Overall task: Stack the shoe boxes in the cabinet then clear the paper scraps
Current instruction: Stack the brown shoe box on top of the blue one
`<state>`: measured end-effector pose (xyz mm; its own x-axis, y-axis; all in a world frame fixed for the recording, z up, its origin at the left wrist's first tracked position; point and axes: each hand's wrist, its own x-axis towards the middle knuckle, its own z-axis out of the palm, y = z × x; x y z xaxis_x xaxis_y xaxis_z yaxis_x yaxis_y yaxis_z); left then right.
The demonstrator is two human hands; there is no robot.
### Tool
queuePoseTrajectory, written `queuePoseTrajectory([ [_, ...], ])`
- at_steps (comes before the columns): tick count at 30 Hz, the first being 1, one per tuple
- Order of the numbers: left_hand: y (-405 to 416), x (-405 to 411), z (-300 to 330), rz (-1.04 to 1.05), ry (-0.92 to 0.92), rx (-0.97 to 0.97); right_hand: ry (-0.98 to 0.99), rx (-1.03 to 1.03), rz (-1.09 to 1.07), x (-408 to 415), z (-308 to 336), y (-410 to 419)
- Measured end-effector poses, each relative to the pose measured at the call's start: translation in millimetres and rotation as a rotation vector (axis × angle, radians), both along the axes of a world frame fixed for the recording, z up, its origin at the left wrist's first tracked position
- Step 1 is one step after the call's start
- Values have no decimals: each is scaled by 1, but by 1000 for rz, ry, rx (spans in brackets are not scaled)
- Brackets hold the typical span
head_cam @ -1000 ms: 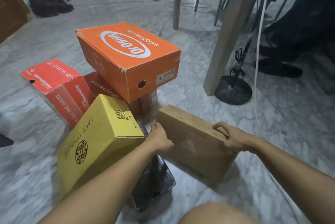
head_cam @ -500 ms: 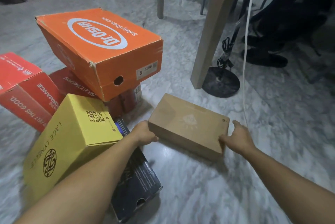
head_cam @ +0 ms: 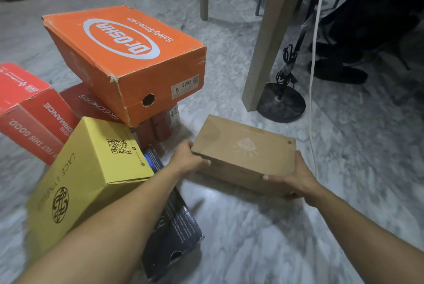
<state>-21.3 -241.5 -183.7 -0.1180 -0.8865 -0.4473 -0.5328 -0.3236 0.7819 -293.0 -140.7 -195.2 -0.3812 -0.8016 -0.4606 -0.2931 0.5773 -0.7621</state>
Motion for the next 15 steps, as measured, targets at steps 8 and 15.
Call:
queuePoseTrajectory([
  [8, 27, 16, 59, 5, 70, -170, 0, -11, 160, -14, 103, 15],
  [15, 70, 50, 126, -87, 149, -297, 88, -85, 291, 7, 187, 35],
])
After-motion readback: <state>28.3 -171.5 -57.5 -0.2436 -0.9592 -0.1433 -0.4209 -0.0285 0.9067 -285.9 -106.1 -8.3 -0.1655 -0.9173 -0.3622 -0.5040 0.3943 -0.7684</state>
